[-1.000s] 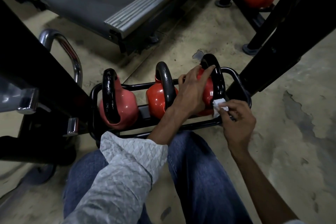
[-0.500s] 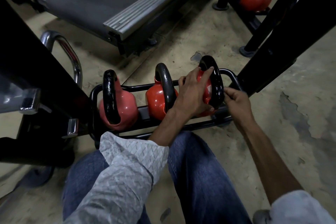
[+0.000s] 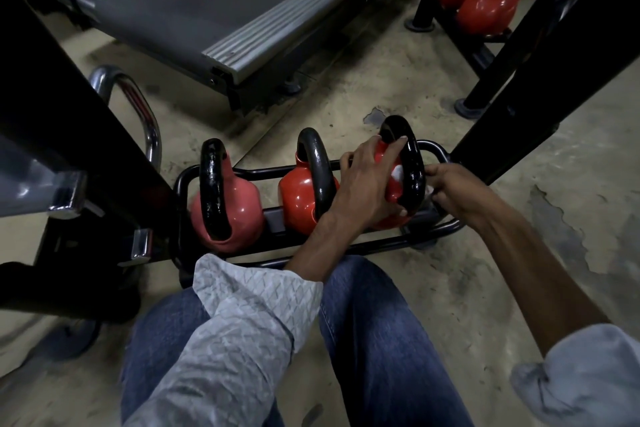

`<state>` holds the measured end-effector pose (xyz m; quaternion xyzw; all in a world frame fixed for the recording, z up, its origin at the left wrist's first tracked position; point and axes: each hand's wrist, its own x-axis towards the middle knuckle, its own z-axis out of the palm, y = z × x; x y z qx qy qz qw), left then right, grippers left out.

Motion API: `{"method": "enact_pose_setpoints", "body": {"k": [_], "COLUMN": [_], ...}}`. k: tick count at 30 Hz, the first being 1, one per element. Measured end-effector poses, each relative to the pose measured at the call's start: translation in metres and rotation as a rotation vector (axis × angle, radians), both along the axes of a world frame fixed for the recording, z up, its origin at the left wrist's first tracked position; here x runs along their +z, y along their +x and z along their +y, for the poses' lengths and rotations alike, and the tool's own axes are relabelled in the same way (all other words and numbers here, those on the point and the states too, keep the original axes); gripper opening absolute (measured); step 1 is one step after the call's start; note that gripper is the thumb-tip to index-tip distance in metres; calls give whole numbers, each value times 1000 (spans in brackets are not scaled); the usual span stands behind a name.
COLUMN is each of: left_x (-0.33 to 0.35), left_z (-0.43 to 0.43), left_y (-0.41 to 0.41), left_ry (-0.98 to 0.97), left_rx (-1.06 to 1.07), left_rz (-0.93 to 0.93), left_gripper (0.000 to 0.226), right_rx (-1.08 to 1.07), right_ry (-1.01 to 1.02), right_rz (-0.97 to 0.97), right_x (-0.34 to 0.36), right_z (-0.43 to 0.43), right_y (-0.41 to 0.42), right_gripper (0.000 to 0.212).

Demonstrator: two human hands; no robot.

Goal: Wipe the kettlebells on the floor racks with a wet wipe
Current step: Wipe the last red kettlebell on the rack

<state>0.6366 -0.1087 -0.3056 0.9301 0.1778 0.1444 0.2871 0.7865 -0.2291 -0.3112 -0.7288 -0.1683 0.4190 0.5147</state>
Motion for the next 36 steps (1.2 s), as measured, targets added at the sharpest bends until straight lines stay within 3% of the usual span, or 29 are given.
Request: {"method": "enact_pose_setpoints", "body": {"k": [3,8,17,22,29,32,36], "left_x": [-1,-2,-3,-5,-6,-5,-5], "left_z": [1,2,4,4,4,3,3], "left_y": [2,5,7,8,7,6,5], "left_ry": [3,10,7,-15,-14,-17,10], "left_rx": [13,25,17,19,22,24,32], "left_rz": [-10,-18,-17,-26,-48,-44,-43], "left_gripper": [120,119,121,120,119,119,119], "right_rx": [-207,-332,-668,-566,-239,-236,-238], "right_ry": [10,-52,255,234,-116,-200,-175], "right_rz": [141,-111,-81,-118,-281,-277,-283], "right_x": [3,-15,-8,-7,-12,-2,16], "right_z": [14,1,43,73,89,99,106], "right_y": [1,-19,-11,19,68,71,69], "right_gripper": [40,35,17,8,16,4,15]}}
